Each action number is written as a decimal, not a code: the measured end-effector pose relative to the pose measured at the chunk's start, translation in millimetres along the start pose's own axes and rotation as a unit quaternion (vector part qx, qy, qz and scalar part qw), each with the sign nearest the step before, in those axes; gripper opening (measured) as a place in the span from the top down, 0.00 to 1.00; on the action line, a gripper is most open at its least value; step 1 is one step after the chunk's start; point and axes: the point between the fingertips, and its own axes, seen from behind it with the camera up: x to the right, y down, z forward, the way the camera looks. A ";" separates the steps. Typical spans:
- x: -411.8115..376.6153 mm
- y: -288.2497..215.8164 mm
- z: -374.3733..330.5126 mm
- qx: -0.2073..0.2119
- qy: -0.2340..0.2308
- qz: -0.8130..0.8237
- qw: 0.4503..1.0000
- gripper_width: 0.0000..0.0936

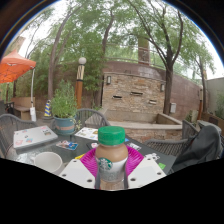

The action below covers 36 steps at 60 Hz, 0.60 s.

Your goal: Pour water

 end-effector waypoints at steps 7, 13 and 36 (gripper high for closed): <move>-10.8 27.9 3.2 0.016 -0.030 0.017 0.999 0.66; -14.1 32.6 -3.9 0.043 -0.042 0.029 0.998 0.64; -22.4 37.6 -12.4 -0.002 -0.084 0.035 0.996 0.41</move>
